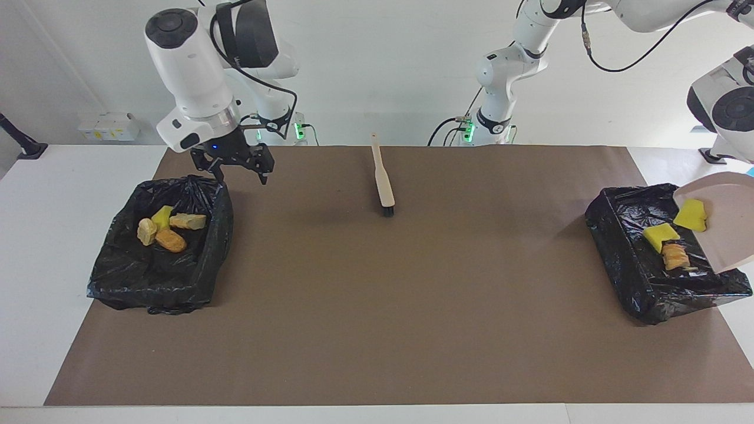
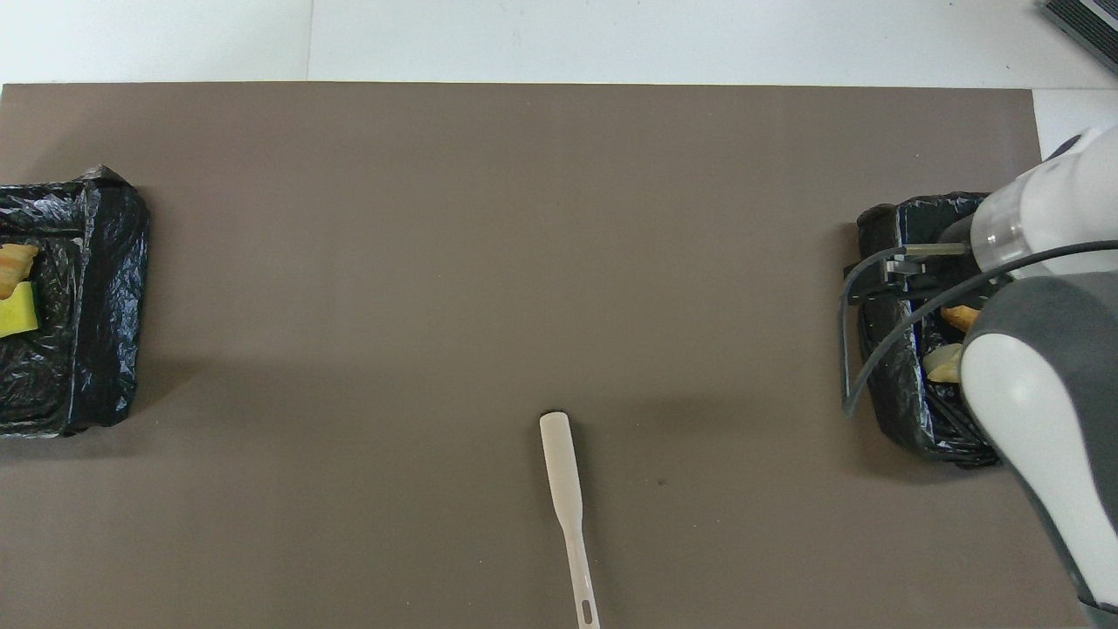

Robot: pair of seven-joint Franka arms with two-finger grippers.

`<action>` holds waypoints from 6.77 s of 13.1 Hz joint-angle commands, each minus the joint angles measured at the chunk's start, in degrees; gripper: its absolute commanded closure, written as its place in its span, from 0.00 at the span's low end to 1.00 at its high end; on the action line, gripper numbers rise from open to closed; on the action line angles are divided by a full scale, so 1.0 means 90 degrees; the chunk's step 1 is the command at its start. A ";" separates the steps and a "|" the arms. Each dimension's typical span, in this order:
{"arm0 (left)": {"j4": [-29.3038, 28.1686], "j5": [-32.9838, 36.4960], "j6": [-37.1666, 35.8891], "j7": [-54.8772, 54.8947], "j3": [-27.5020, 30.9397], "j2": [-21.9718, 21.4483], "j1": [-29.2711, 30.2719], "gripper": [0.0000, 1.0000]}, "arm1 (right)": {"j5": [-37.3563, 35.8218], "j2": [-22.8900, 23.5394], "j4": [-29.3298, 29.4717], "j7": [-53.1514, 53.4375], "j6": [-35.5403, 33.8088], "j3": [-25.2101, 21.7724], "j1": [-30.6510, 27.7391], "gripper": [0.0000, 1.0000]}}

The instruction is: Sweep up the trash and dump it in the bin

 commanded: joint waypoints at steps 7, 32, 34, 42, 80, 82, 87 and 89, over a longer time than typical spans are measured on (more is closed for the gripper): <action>-0.0209 -0.0118 -0.1077 -0.0479 0.0010 -0.0511 -0.1129 1.00 | 0.0011 -0.0040 0.0137 -0.0466 -0.0248 -0.0637 0.0270 0.00; -0.1332 -0.7651 0.0677 -1.1502 0.0010 0.0240 -0.4605 1.00 | 0.0002 -0.0031 0.0147 -0.0466 -0.0229 -0.0637 0.0143 0.00; -0.1245 -0.7914 0.1234 -1.1933 0.0020 0.0523 -0.4986 1.00 | 0.0002 -0.0031 0.0147 -0.0466 -0.0219 -0.0637 0.0143 0.00; -0.0316 -0.8023 0.1256 -1.3546 0.0059 0.1472 -0.5780 0.44 | 0.0002 -0.0031 0.0147 -0.0467 -0.0219 -0.0637 0.0143 0.00; -0.0883 -0.7534 -0.1811 -0.9405 0.0430 -0.1732 -0.2449 0.00 | 0.0002 -0.0031 0.0147 -0.0457 -0.0219 -0.0628 0.0143 0.00; -0.0854 -0.7535 -0.1791 -0.9386 0.0430 -0.1712 -0.2449 0.00 | 0.0002 -0.0031 0.0147 -0.0457 -0.0220 -0.0628 0.0143 0.00; -0.0805 -0.7583 -0.1821 -0.9337 0.0430 -0.1683 -0.2439 0.00 | 0.0002 -0.0031 0.0147 -0.0457 -0.0219 -0.0628 0.0143 0.00; -0.0776 -0.7583 -0.1820 -0.9327 0.0430 -0.1673 -0.2430 0.00 | 0.0002 -0.0031 0.0147 -0.0467 -0.0229 -0.0637 0.0143 0.00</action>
